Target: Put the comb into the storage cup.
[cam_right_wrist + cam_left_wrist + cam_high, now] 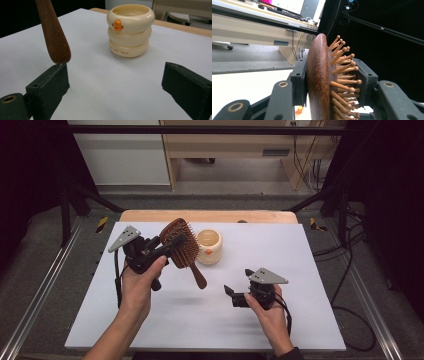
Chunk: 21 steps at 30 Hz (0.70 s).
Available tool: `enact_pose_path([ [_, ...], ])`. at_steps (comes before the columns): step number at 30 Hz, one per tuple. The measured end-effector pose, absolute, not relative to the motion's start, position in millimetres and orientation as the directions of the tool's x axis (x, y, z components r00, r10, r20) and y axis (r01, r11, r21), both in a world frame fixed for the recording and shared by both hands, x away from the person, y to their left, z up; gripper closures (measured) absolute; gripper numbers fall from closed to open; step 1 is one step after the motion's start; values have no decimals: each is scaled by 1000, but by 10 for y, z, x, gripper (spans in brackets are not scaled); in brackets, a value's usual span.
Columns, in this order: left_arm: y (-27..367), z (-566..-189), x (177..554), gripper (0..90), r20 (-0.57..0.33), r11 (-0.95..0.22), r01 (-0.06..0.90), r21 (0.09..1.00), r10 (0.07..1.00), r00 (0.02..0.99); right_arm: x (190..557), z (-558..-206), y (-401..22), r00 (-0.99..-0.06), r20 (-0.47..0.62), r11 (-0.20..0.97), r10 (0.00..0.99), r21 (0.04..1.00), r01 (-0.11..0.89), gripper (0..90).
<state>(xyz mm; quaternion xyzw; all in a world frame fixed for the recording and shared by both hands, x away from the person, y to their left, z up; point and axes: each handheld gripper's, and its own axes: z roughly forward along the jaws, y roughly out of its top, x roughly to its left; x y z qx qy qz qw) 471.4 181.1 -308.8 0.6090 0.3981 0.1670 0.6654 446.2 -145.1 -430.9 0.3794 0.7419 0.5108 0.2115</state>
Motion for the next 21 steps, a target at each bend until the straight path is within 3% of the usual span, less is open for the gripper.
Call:
enact_pose_path([
  [6, 1839, -3039, 4756, 522, -311, 198, 246, 949, 715, 626, 4447, -4341, -1552, -584, 58, 187, 809, 917, 352, 77],
  [10, 1832, -2993, 4792, 522, -320, 209, 248, 946, 718, 618, 4413, -4397, -1637, -558, 11, 190, 829, 934, 301, 67],
  [21, 1720, -2859, 4842, 523, -294, 194, 224, 955, 723, 625, 4318, -4401, -1945, -506, 54, 116, 861, 947, 299, 53],
])
